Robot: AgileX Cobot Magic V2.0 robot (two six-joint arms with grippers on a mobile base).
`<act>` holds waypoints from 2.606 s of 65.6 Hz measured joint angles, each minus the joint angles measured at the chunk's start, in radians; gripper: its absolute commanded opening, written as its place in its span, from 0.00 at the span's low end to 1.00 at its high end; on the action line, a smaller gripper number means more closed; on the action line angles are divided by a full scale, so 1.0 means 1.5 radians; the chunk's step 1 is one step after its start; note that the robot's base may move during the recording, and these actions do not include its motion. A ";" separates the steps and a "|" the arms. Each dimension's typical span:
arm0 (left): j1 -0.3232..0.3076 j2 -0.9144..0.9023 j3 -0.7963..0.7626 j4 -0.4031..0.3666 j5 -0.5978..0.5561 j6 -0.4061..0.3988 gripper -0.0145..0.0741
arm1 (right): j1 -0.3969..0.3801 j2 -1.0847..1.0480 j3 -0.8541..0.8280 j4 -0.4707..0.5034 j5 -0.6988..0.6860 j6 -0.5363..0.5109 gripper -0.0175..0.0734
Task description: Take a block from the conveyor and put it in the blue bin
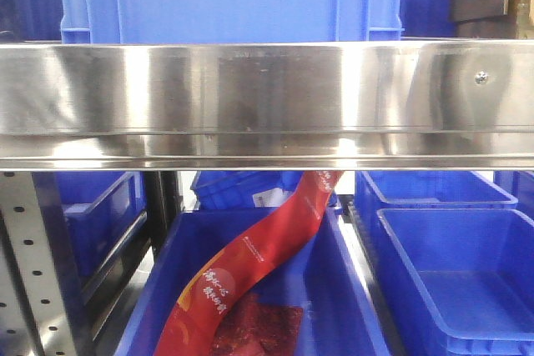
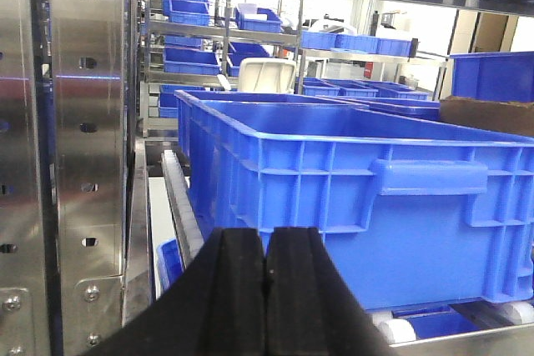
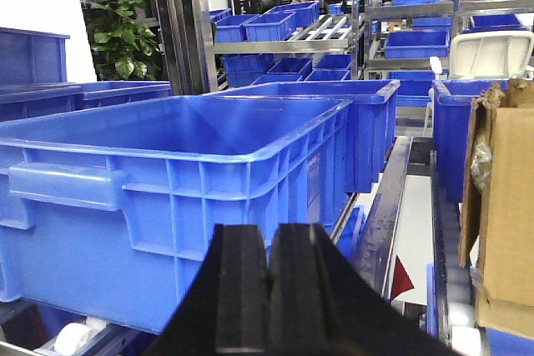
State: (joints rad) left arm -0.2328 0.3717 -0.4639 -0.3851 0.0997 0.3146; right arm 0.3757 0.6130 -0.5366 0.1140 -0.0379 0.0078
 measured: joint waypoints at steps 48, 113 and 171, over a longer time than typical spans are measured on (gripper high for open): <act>0.000 0.000 0.000 0.000 0.000 0.000 0.04 | -0.223 -0.389 0.356 -0.060 0.006 0.000 0.01; 0.109 -0.094 0.131 0.199 -0.060 -0.099 0.04 | -0.223 -0.406 0.357 -0.061 0.005 0.001 0.01; 0.184 -0.244 0.310 0.240 -0.044 -0.188 0.04 | -0.223 -0.407 0.358 -0.063 0.005 0.001 0.01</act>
State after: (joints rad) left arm 0.0427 0.0056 0.0011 -0.0252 0.0335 0.0321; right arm 0.0416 0.0031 0.0000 0.0201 -0.0304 0.0101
